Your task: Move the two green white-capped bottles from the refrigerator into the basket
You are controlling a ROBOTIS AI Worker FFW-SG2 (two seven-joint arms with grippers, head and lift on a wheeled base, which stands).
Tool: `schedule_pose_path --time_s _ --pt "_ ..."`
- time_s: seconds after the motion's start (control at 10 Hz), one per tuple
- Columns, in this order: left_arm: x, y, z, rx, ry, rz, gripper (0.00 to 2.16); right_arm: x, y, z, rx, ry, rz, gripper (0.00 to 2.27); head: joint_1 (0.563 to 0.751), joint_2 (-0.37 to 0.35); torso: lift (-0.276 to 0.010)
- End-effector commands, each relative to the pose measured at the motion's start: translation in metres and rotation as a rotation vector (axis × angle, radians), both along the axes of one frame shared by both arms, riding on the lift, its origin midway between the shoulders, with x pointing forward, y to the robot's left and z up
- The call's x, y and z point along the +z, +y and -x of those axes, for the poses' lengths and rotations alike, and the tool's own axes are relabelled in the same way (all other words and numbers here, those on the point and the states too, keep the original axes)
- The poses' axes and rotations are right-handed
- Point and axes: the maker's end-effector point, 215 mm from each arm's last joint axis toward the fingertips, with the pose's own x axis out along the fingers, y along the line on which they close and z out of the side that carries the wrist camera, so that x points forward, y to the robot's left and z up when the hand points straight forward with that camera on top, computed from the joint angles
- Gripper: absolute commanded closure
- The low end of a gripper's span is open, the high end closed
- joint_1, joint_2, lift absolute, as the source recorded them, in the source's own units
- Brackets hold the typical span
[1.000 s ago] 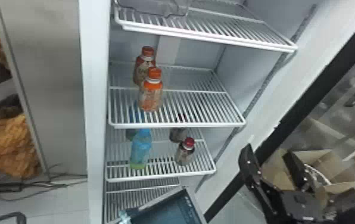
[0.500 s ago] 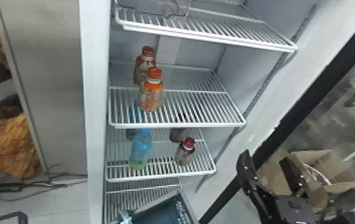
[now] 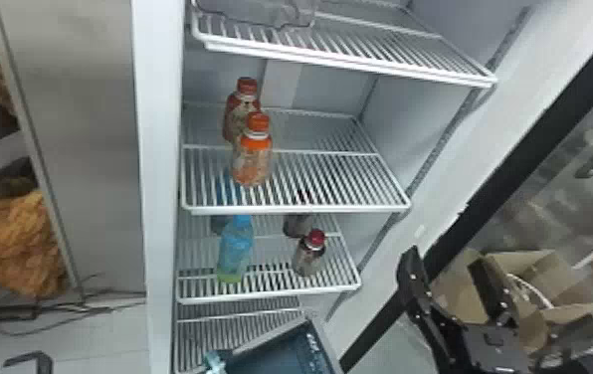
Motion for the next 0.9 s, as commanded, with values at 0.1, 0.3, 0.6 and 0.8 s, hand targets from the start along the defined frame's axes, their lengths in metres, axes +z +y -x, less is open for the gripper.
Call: schedule_pose_path --time_s 0.1,0.3,0.6,0.8 --pt "0.0010 -0.0006 -0.0010 0.001 -0.003 0.001 1.21 0.0038 0.0014 -0.0007 0.002 -0.009 0.001 0.11 0.695 -0.350 -0.004" --pt "0.0011 -0.0004 -0.0017 0.003 -0.004 0.001 1.21 0.0045 0.0013 0.0001 0.002 -0.012 0.002 0.11 0.695 -0.350 -0.004" --pt "0.0006 -0.0011 -0.0010 0.001 -0.004 0.000 1.21 0.0062 0.0035 0.0000 0.005 -0.019 -0.002 0.11 0.695 -0.350 -0.004" --pt "0.0006 -0.0004 -0.0017 0.003 -0.005 -0.001 1.21 0.0069 0.0035 0.0001 0.005 -0.021 -0.001 0.11 0.695 -0.350 -0.004"
